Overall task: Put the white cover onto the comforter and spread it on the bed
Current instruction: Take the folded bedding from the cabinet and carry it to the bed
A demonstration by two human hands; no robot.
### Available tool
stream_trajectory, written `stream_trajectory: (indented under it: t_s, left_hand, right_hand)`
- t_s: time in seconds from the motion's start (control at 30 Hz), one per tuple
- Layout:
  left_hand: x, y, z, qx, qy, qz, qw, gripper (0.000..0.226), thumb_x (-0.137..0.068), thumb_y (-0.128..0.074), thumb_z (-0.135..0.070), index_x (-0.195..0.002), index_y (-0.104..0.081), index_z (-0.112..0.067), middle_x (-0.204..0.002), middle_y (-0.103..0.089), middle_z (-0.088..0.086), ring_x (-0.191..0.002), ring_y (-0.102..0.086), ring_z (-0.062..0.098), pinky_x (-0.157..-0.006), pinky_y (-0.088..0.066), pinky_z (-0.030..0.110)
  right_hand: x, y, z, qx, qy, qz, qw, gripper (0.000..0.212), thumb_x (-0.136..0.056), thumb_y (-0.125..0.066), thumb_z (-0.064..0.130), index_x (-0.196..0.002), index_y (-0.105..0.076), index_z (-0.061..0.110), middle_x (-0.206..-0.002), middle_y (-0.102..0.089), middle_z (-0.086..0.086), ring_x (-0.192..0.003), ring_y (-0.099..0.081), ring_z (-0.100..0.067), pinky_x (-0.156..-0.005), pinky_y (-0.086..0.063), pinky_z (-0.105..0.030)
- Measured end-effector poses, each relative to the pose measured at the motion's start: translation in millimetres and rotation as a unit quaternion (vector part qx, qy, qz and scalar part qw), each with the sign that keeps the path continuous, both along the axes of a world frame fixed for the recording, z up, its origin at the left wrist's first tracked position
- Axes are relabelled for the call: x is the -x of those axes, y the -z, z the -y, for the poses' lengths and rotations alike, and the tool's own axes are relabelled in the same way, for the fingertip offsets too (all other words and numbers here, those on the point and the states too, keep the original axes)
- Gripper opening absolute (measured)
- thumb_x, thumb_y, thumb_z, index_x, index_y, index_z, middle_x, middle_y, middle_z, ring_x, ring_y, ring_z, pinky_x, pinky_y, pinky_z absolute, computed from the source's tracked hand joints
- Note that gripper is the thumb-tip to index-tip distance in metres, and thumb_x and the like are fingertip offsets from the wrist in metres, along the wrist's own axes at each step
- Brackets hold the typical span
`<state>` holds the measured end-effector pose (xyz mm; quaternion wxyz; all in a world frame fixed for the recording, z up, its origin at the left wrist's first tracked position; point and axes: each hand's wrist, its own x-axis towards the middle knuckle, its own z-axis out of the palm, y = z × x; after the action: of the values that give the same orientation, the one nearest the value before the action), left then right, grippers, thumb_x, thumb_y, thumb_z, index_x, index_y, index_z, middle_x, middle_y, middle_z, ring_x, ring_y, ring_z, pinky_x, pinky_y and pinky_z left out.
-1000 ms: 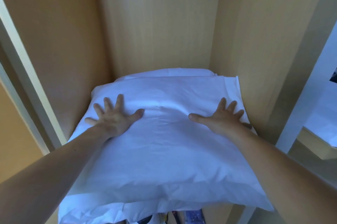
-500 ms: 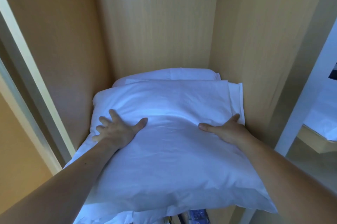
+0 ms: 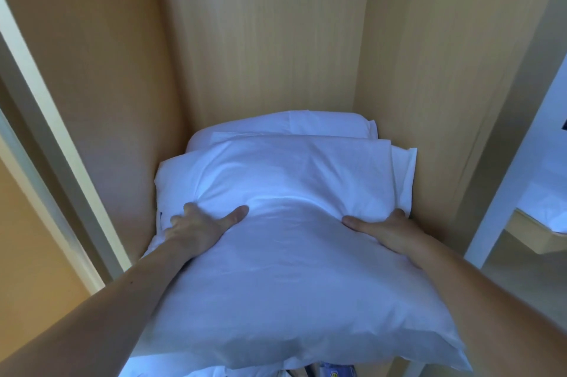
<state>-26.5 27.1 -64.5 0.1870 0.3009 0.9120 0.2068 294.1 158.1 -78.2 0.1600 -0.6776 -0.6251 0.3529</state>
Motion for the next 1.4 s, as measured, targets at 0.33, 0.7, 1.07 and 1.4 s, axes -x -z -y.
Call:
stream_trajectory:
  t_s: [0.33, 0.7, 1.07, 1.4]
  left_hand:
    - [1, 16, 17, -0.052, -0.018, 0.012, 0.998, 0.149, -0.031, -0.053, -0.103, -0.147, -0.023, -0.015, -0.146, -0.036, 0.014, -0.133, -0.041, 0.035, -0.107, -0.039, 0.052]
    - [24, 31, 11, -0.027, -0.049, 0.045, 0.997, 0.15, -0.011, -0.053, -0.105, -0.129, -0.047, -0.012, -0.124, -0.064, 0.011, -0.111, -0.063, 0.031, -0.096, -0.051, 0.049]
    - [1, 17, 24, -0.109, -0.049, 0.13, 0.984, 0.17, -0.011, -0.079, -0.087, -0.148, -0.011, -0.012, -0.13, -0.053, 0.009, -0.108, -0.06, 0.031, -0.096, -0.051, 0.047]
    - [-9, 22, 31, -0.011, -0.051, 0.041, 0.998, 0.162, -0.028, -0.063, -0.098, -0.154, -0.012, -0.01, -0.159, -0.02, 0.012, -0.148, -0.015, 0.033, -0.118, -0.02, 0.054]
  right_hand:
    - [-13, 35, -6, -0.052, 0.022, -0.098, 0.994, 0.141, -0.017, -0.079, 0.088, -0.138, -0.047, 0.024, -0.132, -0.058, 0.01, -0.116, -0.06, -0.016, -0.098, -0.051, -0.039]
    - [-20, 36, -21, 0.032, -0.003, -0.14, 0.99, 0.13, -0.02, -0.09, 0.076, -0.134, -0.051, 0.027, -0.123, -0.064, 0.009, -0.103, -0.067, -0.017, -0.088, -0.057, -0.039]
    - [-26, 40, -9, -0.014, 0.01, -0.175, 0.984, 0.126, -0.017, -0.093, 0.071, -0.127, -0.058, 0.02, -0.113, -0.068, 0.008, -0.097, -0.068, -0.015, -0.09, -0.056, -0.038]
    - [-43, 52, -3, -0.052, -0.015, -0.131, 0.99, 0.117, -0.025, -0.086, 0.081, -0.127, -0.06, 0.029, -0.118, -0.067, 0.012, -0.103, -0.066, -0.016, -0.092, -0.055, -0.039]
